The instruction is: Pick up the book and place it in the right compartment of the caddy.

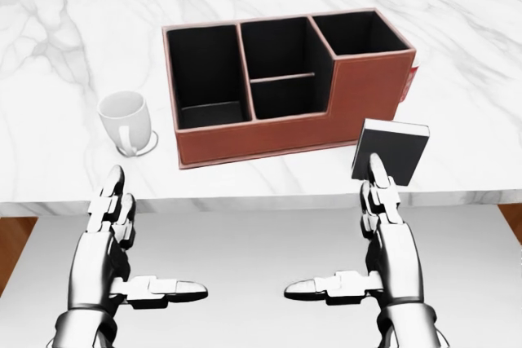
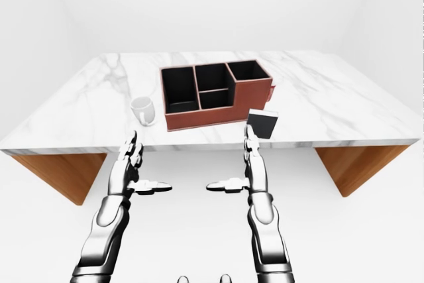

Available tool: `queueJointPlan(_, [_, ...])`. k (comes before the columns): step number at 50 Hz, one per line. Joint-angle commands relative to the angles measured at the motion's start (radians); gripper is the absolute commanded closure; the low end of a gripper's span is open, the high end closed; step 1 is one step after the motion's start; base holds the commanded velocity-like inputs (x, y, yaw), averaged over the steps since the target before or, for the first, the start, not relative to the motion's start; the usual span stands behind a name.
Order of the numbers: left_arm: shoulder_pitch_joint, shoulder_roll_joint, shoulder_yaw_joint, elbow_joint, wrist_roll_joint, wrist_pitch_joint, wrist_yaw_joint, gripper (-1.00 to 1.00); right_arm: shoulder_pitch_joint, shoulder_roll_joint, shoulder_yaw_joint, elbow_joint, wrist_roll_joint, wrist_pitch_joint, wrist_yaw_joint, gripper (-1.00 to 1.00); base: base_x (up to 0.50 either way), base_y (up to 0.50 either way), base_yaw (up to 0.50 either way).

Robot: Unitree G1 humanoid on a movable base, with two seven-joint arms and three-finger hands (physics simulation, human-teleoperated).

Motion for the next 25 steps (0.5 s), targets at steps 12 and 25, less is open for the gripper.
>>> queueJointPlan(12, [0.002, 0.004, 0.027, -0.028, -0.034, 0.010, -0.026, -1.00, 0.253, 0.004, 0.080, -0.369, -0.171, -0.056, -0.043, -1.00, -0.15, -0.50, 0.00])
queueJointPlan(25, [-0.012, 0.007, 0.029, -0.002, -0.037, 0.007, -0.029, -1.00, 0.340, -0.047, 0.174, -0.497, -0.387, -0.069, -0.178, -1.00, -0.05, -0.14, 0.00])
